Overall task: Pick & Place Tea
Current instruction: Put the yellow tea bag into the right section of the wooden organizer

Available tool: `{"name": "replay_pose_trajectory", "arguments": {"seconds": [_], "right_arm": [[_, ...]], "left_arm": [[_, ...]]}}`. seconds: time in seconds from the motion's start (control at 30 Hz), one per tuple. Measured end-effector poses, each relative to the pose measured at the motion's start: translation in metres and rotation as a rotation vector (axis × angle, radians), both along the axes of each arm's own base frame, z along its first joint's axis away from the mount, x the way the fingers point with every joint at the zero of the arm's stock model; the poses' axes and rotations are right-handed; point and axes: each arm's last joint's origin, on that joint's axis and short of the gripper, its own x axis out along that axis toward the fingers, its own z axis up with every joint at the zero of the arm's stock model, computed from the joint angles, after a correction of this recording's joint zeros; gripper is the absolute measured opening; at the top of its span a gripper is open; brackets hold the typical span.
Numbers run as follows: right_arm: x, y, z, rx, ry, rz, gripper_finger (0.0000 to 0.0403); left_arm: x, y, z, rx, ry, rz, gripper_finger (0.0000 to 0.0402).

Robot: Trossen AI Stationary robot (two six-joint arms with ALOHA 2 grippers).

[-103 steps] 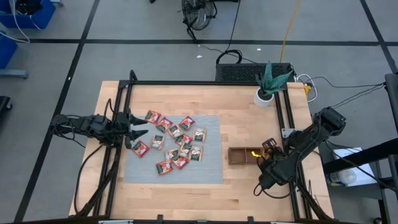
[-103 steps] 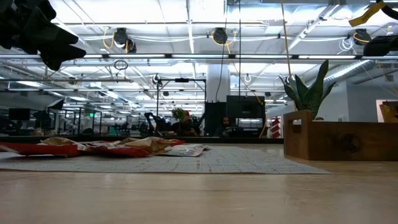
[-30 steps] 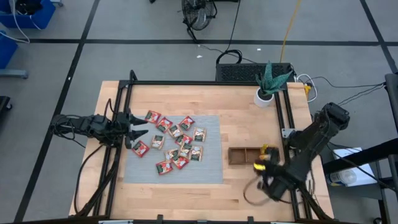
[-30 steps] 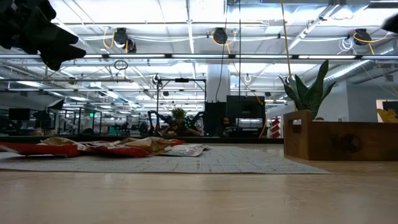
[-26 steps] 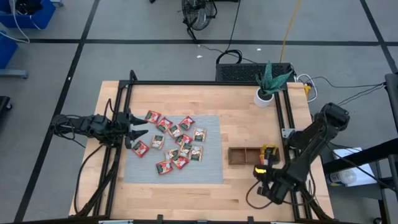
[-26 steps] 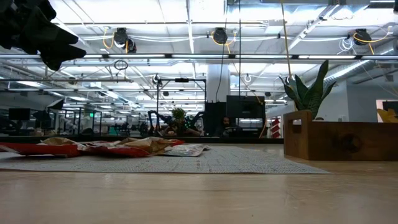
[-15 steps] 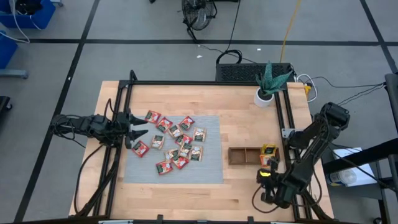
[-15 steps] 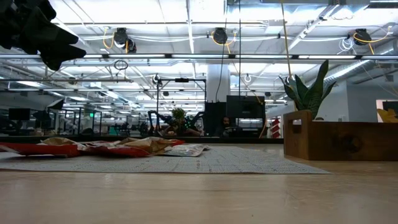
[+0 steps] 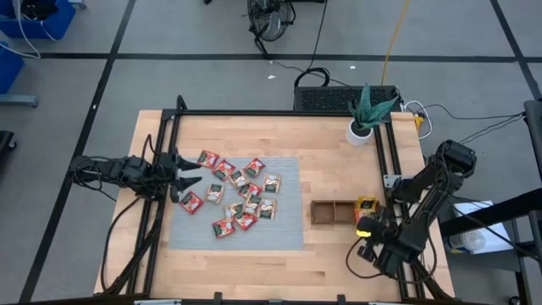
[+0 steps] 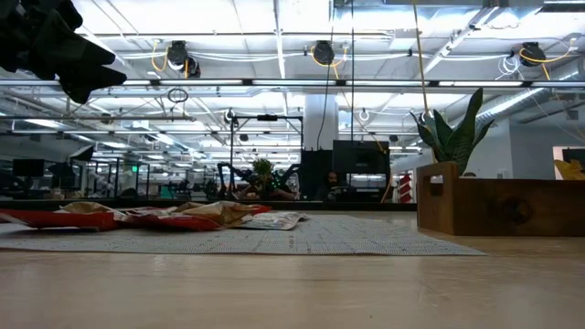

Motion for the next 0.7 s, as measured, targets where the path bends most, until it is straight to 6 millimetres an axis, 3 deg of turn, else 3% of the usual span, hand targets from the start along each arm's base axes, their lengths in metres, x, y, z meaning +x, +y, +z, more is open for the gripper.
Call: {"name": "replay_pose_trajectory", "arguments": {"seconds": [0.7], "right_arm": [[-0.012,-0.017,0.005,-0.141,0.063,-0.184,0.0000]], "left_arm": [[0.000,0.000,0.000,0.000,-0.001,0.000,0.0223]]}}
